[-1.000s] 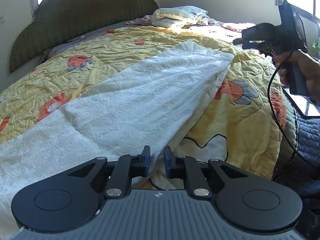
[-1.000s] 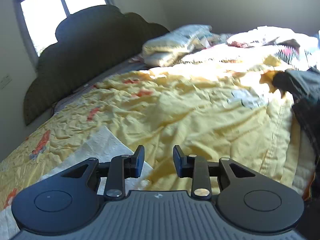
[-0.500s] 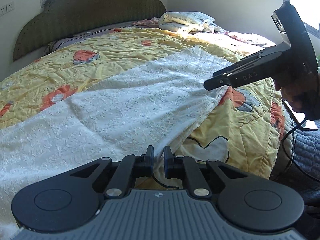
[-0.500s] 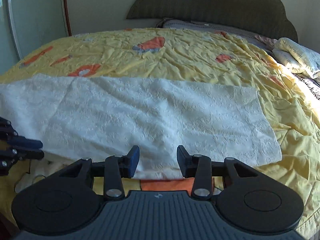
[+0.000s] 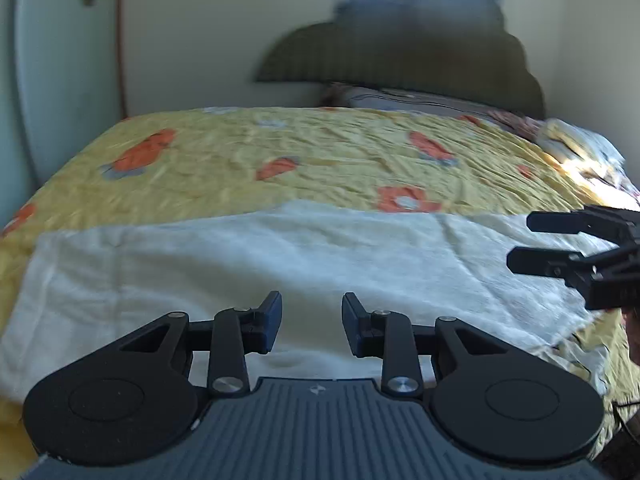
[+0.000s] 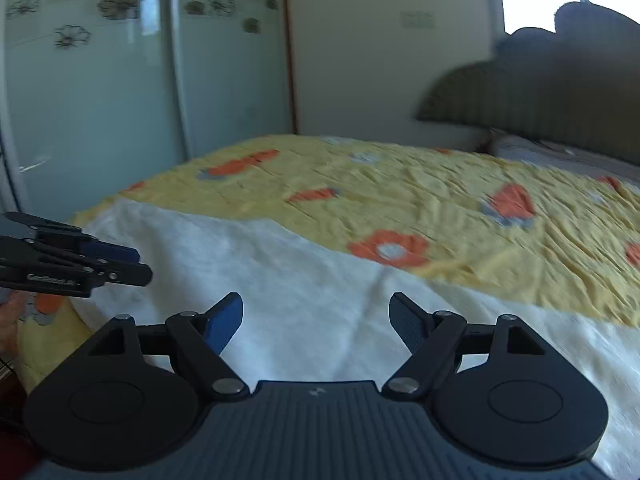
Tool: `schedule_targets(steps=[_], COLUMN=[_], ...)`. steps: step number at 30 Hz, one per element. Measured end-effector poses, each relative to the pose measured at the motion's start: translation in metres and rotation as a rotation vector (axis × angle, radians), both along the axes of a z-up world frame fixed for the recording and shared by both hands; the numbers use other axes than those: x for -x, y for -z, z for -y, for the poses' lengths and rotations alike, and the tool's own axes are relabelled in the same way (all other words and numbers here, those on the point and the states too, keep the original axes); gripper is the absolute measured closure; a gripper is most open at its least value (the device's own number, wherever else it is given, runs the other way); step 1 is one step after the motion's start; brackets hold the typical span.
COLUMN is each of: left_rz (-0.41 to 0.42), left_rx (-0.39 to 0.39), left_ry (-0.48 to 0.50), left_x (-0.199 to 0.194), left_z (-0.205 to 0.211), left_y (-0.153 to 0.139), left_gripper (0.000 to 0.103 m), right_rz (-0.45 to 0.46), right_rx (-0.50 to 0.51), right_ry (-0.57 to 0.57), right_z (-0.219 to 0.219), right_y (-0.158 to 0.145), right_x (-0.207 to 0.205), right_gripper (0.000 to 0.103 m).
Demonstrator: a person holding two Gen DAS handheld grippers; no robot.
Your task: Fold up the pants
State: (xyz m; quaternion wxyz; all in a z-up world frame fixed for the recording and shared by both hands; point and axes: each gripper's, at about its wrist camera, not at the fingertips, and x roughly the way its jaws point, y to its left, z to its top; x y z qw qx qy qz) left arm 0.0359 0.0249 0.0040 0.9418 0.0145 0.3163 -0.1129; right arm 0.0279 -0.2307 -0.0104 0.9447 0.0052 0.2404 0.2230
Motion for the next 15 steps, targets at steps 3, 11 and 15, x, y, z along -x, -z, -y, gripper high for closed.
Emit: schedule_targets(steps=[3,11,15], left_rz=[-0.029,-0.182,-0.236], left_rx=[0.019,0.331,0.501], left_ry=[-0.231,-0.578,-0.58], left_x=[0.006,0.022,0.021], left_z=[-0.058,-0.178,-0.196], left_y=[-0.009,0.0,0.01], left_gripper=[0.063,0.063,0.063], right_rz=[0.092,0.267,0.321], right_rx=[0.065,0.267,0.408], right_ry=[-0.213,-0.676,-0.687], right_z=[-0.078,-0.235,-0.27], right_y=[-0.006,0.013,0.03], right_x=[-0.009,0.013,0.015], right_gripper=[0.033,0.048,0.073])
